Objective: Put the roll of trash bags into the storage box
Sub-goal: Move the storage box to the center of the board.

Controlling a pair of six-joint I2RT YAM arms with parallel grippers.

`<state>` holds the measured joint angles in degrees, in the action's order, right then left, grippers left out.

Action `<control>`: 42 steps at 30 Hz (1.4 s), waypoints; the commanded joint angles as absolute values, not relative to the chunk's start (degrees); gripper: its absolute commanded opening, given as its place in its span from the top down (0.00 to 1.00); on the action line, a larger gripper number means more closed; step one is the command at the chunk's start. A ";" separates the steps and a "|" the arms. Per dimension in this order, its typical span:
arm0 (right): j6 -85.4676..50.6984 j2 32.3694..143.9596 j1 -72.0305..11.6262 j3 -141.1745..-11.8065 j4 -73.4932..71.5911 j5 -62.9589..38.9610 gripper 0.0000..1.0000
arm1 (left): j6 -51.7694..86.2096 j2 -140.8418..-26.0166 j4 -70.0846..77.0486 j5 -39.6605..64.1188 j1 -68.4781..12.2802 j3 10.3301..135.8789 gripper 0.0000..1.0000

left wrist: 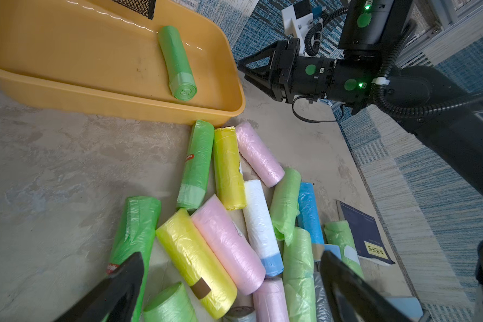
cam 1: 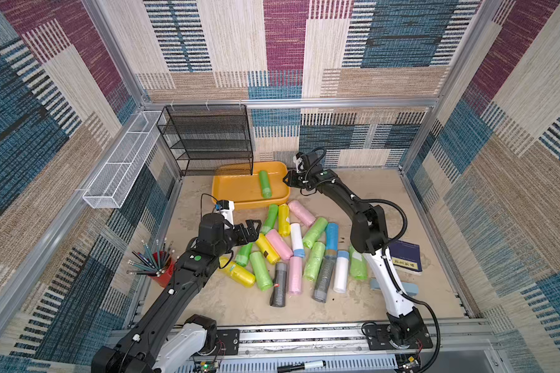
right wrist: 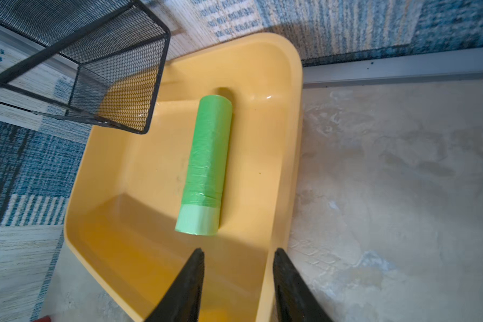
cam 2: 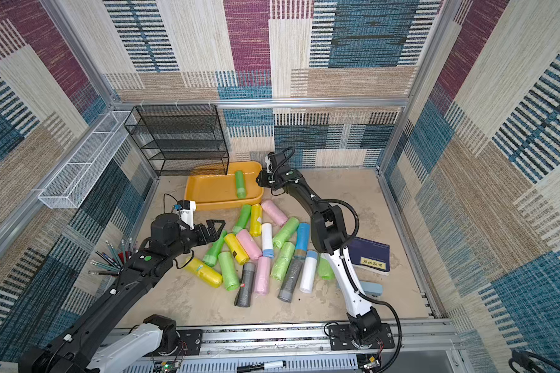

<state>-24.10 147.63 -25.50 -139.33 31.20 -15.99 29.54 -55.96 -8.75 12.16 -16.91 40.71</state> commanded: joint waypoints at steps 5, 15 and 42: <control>-21.91 149.25 -26.40 -140.55 34.31 -10.98 0.59 | 28.45 -57.08 -8.42 12.27 -16.87 40.60 0.01; -19.25 152.31 -27.68 -144.93 39.67 -1.37 0.62 | 27.69 -55.59 -10.95 9.76 -16.83 40.55 0.01; -17.92 139.18 -23.32 -122.34 36.67 11.38 0.75 | 27.15 -56.91 -13.71 8.59 -16.86 42.13 0.01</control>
<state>-18.17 141.47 -23.99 -125.78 36.91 9.39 28.25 -56.80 -13.54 9.19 -16.91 41.47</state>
